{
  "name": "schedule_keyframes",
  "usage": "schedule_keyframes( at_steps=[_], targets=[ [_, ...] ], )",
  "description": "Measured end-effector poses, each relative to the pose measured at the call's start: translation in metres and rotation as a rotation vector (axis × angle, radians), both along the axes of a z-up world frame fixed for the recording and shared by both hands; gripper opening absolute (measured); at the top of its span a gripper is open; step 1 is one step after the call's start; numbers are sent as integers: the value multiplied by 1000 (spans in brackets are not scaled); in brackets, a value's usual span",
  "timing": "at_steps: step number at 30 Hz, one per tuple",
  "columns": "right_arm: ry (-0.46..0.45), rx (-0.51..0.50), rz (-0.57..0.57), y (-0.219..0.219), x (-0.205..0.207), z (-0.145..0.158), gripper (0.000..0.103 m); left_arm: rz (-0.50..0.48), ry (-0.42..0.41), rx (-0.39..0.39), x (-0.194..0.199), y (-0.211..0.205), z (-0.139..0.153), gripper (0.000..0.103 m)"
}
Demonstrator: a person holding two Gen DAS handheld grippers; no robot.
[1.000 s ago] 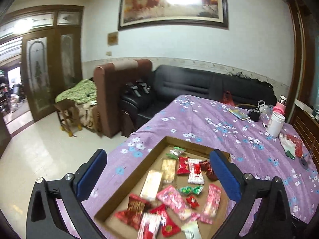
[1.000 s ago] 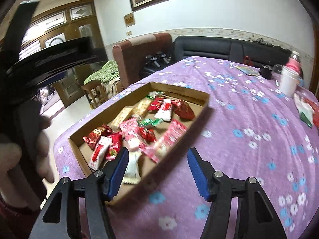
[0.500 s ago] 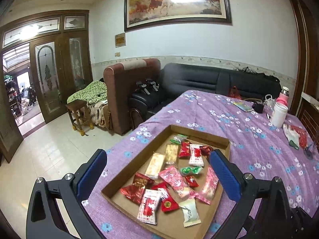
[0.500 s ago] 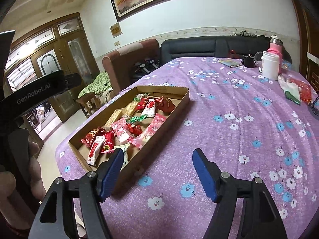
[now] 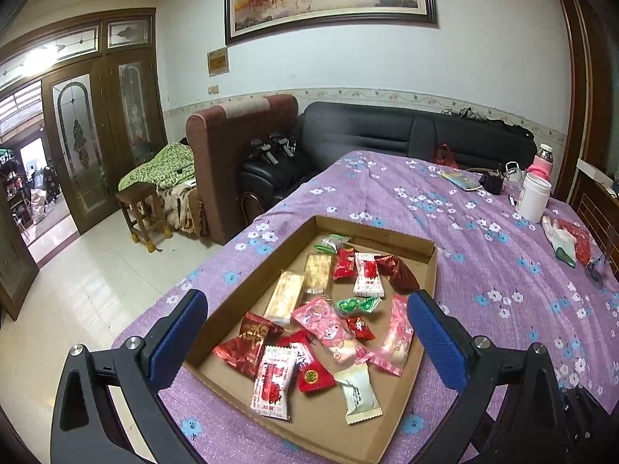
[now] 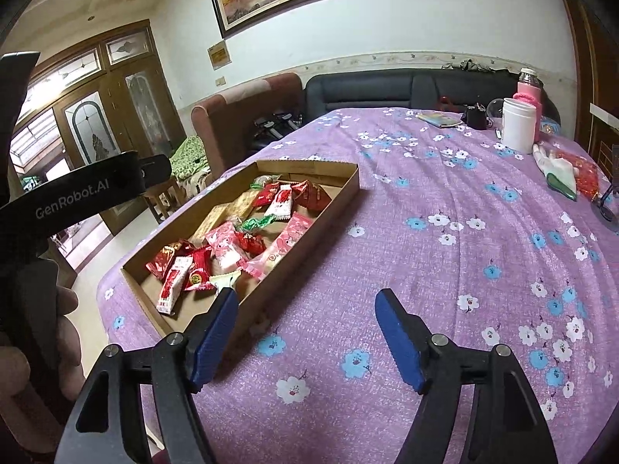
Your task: Organize snacks
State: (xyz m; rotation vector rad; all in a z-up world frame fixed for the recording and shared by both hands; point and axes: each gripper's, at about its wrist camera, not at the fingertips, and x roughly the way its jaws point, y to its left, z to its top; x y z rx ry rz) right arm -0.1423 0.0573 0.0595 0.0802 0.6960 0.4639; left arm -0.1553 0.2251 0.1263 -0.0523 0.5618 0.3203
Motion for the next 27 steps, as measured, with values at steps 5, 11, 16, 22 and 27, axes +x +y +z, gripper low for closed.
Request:
schedule_keyframes(
  at_steps=[5, 11, 16, 22, 27],
  targets=[
    [-19, -30, 1, 6, -3, -1, 79, 6, 8, -15, 0, 6, -3, 103],
    [-29, -48, 0, 11, -5, -2, 81, 2, 33, -34, 2, 10, -12, 103],
    [-32, -58, -1, 12, -6, -3, 81, 3, 32, -46, 1, 12, -15, 103],
    [-58, -46, -3, 11, -9, -1, 81, 73, -140, -14, -26, 16, 1, 103],
    [-108, -51, -3, 11, -16, 5, 81, 180, -370, 52, -69, 11, 13, 103]
  ],
)
